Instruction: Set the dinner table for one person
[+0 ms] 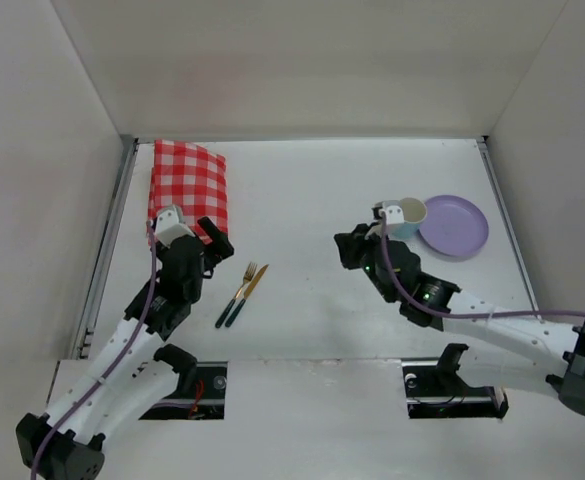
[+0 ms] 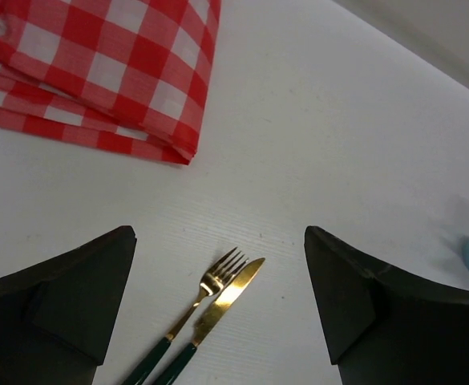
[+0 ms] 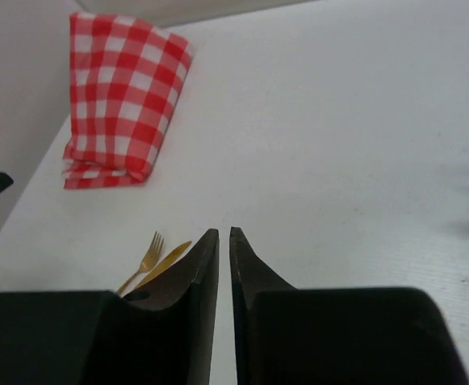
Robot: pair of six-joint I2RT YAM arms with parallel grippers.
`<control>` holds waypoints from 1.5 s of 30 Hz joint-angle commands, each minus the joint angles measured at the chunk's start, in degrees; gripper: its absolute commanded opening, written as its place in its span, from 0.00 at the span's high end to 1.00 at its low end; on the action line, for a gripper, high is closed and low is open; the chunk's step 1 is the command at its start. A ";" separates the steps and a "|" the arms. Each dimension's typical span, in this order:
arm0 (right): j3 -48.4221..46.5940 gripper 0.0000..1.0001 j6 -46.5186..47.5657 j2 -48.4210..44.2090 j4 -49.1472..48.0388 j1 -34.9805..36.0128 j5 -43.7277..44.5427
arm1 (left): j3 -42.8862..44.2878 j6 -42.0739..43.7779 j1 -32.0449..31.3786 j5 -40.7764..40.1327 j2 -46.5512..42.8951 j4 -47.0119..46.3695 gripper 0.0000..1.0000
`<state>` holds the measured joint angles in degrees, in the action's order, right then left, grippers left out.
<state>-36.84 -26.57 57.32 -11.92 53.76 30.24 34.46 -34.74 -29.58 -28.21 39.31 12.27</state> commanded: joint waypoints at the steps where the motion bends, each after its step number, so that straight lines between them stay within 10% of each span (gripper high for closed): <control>1: -7.26 0.88 1.08 5.33 3.37 2.62 1.14 | 3.07 0.02 4.30 1.92 -0.20 2.32 0.14; 5: -9.13 0.90 3.27 10.96 3.67 4.82 0.97 | 2.37 -0.85 10.10 3.33 2.69 0.74 0.25; 10: -5.80 0.90 5.30 13.78 -2.13 5.26 -0.27 | 0.44 -3.23 18.36 8.60 5.16 -3.55 0.89; 23: 0.72 0.63 5.30 18.09 -12.16 4.47 -3.43 | 12.01 -6.23 34.90 15.10 39.49 -21.23 0.40; 29: 1.33 0.40 5.82 17.83 -14.09 4.82 -3.43 | 17.92 -3.31 36.22 22.13 52.17 -25.63 0.35; 45: 0.19 0.31 5.65 21.08 -14.27 5.35 -4.66 | 12.21 -9.19 40.35 14.41 47.79 -27.04 0.46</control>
<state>-35.62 -21.17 78.26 -22.76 58.59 26.09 45.87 -41.91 9.50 -12.32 90.13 -12.73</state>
